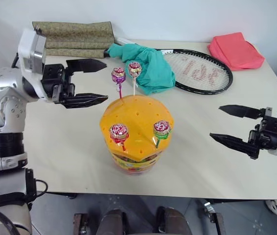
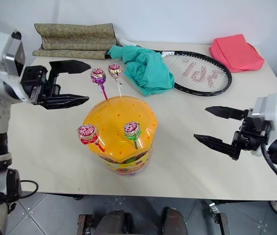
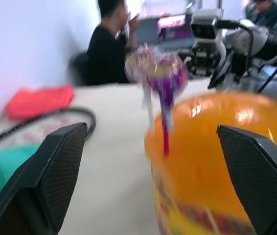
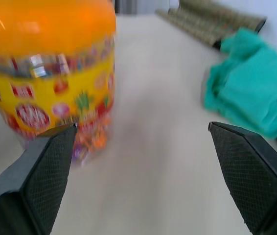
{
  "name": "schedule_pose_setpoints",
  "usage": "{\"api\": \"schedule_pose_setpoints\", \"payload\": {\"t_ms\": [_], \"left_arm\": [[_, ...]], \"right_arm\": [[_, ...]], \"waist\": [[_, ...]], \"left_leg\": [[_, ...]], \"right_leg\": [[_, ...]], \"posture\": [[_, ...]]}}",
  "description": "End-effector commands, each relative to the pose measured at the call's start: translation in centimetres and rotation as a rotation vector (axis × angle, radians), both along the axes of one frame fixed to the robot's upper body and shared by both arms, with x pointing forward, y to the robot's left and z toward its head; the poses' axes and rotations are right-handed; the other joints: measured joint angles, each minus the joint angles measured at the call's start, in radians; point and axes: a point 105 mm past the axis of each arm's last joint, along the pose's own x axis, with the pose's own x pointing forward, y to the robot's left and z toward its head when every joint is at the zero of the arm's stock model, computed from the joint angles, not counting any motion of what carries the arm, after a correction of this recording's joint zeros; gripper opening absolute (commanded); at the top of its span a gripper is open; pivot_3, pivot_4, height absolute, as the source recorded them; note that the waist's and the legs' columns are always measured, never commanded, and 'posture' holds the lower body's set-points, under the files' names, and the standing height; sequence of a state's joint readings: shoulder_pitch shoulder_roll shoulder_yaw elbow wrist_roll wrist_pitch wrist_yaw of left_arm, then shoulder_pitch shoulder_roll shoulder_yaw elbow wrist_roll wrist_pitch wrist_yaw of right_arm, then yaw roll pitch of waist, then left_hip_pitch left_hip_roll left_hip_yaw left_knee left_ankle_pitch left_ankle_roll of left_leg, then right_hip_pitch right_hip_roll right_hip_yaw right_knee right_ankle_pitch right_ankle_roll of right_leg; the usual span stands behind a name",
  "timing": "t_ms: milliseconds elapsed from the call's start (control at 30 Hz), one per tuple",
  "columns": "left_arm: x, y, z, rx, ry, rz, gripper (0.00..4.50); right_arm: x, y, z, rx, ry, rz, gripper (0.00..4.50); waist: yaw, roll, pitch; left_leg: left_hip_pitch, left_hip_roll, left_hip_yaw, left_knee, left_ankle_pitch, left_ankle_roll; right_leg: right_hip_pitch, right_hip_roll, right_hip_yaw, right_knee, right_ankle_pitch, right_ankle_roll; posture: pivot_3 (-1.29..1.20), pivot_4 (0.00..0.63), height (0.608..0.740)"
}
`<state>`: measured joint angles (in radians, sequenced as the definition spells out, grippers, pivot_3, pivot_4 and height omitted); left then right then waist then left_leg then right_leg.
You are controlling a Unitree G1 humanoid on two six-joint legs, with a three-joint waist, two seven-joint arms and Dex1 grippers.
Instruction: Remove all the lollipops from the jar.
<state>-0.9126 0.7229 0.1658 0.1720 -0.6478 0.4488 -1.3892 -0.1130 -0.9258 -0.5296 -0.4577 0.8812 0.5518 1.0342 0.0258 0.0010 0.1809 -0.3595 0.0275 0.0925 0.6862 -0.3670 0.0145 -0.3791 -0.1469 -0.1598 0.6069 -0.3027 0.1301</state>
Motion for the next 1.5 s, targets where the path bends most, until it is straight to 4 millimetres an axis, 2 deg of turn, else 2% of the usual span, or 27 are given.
{"api": "schedule_pose_setpoints", "payload": {"t_ms": [33,200,300,700,867,1067,1167,1233,1300,1367,1500], "left_arm": [[0.0,-1.2,0.4,-0.009,-0.014,-0.094,4.50],[0.2,-2.0,0.0,-0.006,0.001,-0.170,4.50],[0.4,-2.2,-0.1,-0.015,0.005,-0.204,3.91],[0.2,-2.4,1.2,-0.051,-0.002,-0.220,0.03],[0.2,-2.6,2.7,-0.108,-0.045,-0.208,0.01],[0.3,-1.4,5.6,-0.198,-0.111,-0.092,0.01],[0.9,-0.3,6.6,-0.210,-0.134,0.032,0.01],[2.1,1.1,6.7,-0.197,-0.112,0.192,0.01],[3.2,2.4,6.1,-0.166,-0.048,0.322,0.01],[4.9,4.8,4.0,-0.104,0.048,0.525,0.01],[6.1,7.8,1.3,-0.028,0.182,0.800,0.01]], "right_arm": [[-1.2,1.0,1.9,0.026,-0.077,0.010,4.48],[-1.4,1.1,2.4,0.044,-0.102,-0.025,4.48],[-1.7,1.0,2.5,0.041,-0.107,-0.050,4.50],[-1.6,0.4,2.4,0.038,-0.114,-0.091,4.50],[-1.2,0.3,2.6,0.032,-0.121,-0.088,4.50],[-1.0,0.1,2.8,0.028,-0.128,-0.087,4.50],[-1.0,0.0,2.9,0.026,-0.126,-0.086,4.50],[-0.9,-0.1,2.8,0.026,-0.123,-0.083,4.50],[-0.9,-0.1,2.8,0.025,-0.117,-0.078,4.50],[-1.1,-0.2,2.5,0.019,-0.088,-0.049,4.50],[-1.6,-0.5,2.2,-0.022,-0.033,0.010,4.50]], "waist": [[0.000,0.000,0.000],[0.000,-0.001,0.001],[0.002,-0.001,0.001],[0.002,-0.002,0.001],[0.002,-0.002,0.001],[0.000,-0.002,0.001],[0.000,-0.002,0.001],[-0.001,-0.002,0.001],[-0.001,-0.002,0.001],[-0.001,-0.002,0.001],[0.001,-0.002,0.001]], "left_leg": [[0.000,0.000,0.000,0.000,0.000,0.000],[0.000,0.000,0.000,0.001,0.000,0.000],[-0.001,0.000,0.000,0.001,0.000,0.000],[-0.012,0.000,-0.002,0.012,-0.002,0.003],[-0.013,0.000,-0.002,0.012,-0.002,0.003],[-0.013,0.000,-0.001,0.012,-0.002,0.003],[-0.013,0.000,-0.001,0.012,-0.002,0.003],[-0.014,0.000,0.000,0.012,-0.002,0.003],[-0.014,0.000,0.000,0.012,-0.002,0.003],[-0.014,0.000,0.000,0.012,-0.002,0.003],[-0.013,0.000,0.000,0.012,-0.002,0.003]], "right_leg": [[0.000,0.000,0.000,0.000,0.000,0.000],[0.000,0.000,0.000,0.000,0.000,0.000],[0.000,0.000,0.000,0.000,0.000,0.000],[-0.008,0.000,0.000,0.005,0.000,0.001],[-0.008,0.000,0.000,0.006,0.000,0.001],[-0.009,0.000,0.000,0.006,0.000,0.001],[-0.011,0.000,0.001,0.008,0.000,0.001],[-0.011,0.000,0.001,0.008,0.000,0.001],[-0.012,0.000,0.002,0.009,0.000,0.001],[-0.012,0.000,0.002,0.009,0.000,0.001],[-0.012,-0.001,0.003,0.010,0.000,0.001]], "posture": [[0.00,0.150,0.740],[0.00,0.150,0.740],[0.00,0.150,0.740],[0.00,0.150,0.740],[0.00,0.150,0.740],[0.00,0.150,0.740],[0.00,0.150,0.740],[0.00,0.150,0.740],[0.00,0.150,0.740],[0.00,0.150,0.740],[0.00,0.150,0.740]]}}
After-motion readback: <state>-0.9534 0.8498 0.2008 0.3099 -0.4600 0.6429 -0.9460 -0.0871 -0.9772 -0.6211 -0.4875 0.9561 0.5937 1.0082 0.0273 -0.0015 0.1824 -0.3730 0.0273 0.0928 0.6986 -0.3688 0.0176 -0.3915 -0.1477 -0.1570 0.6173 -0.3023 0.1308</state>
